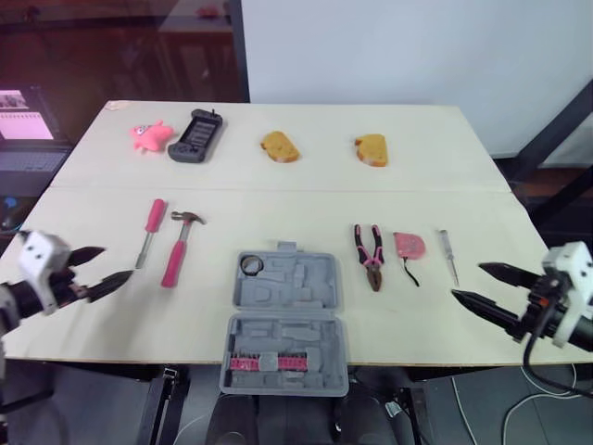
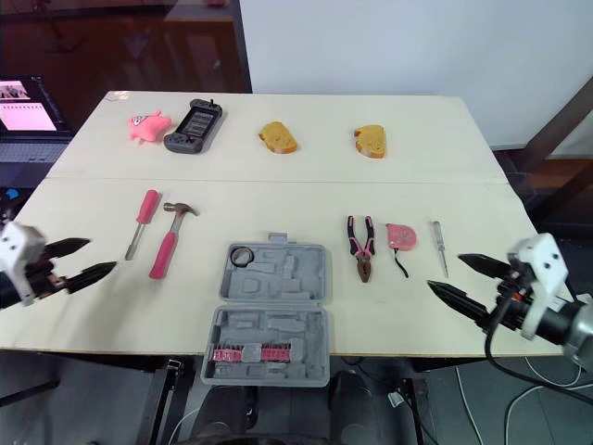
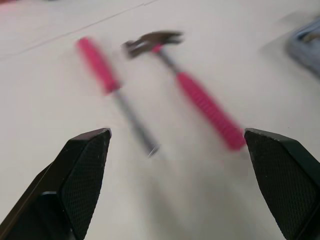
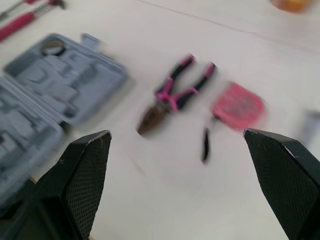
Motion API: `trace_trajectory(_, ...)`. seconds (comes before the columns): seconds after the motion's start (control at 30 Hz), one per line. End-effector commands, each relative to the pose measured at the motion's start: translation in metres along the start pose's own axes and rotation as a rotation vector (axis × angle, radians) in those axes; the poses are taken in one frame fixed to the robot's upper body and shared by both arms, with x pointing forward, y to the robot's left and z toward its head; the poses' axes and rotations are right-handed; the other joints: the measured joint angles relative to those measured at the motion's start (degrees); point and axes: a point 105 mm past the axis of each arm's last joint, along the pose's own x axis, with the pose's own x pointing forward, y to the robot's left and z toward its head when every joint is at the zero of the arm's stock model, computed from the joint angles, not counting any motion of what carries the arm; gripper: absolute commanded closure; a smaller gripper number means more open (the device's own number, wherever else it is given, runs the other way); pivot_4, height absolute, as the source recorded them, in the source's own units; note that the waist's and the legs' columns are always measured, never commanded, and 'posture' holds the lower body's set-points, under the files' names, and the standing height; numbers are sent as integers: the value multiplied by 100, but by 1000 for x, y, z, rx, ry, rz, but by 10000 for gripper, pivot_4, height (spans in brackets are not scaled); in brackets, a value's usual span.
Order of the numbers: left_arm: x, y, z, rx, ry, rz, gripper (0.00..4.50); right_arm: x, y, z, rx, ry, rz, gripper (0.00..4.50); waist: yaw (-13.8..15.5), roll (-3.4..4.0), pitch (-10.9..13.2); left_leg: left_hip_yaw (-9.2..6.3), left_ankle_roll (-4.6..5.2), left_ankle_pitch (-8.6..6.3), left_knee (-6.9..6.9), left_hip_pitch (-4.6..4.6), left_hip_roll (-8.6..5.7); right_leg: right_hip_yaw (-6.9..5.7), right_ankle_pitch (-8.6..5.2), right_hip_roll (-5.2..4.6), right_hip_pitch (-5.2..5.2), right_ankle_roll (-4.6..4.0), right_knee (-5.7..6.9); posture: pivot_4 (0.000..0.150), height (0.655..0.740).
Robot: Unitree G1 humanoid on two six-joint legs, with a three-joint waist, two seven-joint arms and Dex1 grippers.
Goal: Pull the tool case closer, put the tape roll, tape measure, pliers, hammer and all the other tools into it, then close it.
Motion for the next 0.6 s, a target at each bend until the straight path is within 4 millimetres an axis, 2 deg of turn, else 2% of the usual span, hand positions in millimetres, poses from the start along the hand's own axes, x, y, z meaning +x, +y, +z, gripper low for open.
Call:
trace_trajectory(0.03, -22, 12, -14, -8, -15, 103, 481, -13, -11, -9, -35, -8, -69, 0, -11, -5, -3, 0, -1, 0, 0, 0, 0, 0, 0, 0, 1, 0, -1, 1500, 7207)
trace_trajectory(0.1, -31, 11, -22, -15, -6, 123, 481, -15, -12, -11, -37, -14, -83, 0, -17, -6, -4, 0, -1, -1, -4, -1, 0, 0, 0, 0, 0, 0, -3, 1500, 7207)
trace_trajectory(0.2, -37, 12, -25, -27, -20, 144, 481, -15, -14, -8, -37, -38, -95, 0, -17, -4, -5, 0, -1, -1, -6, 1, 0, 0, 0, 0, -3, 1, 0, 1500, 7207)
trace_trajectory(0.37, -31, 13, -19, -29, -51, 149, 481, -7, -12, -2, -54, -42, -80, 0, -8, -10, -12, 0, -2, -1, -5, 1, 0, 0, 0, 0, -1, 0, -1, 1500, 7207)
trace_trajectory(0.53, -8, 2, 8, 20, -99, 49, 481, 2, -6, 8, -63, -45, -50, 0, -8, -10, -15, 0, -2, -1, -5, 1, 0, 0, 0, 0, -1, 1, 1, 1500, 7207)
trace_trajectory(0.6, 11, -10, 32, 78, -109, -44, 481, 9, -9, 8, -84, 29, -78, 0, -2, -10, -15, 0, -2, -1, -3, 1, 0, 0, 1, 0, 1, 2, 1, 1500, 7207)
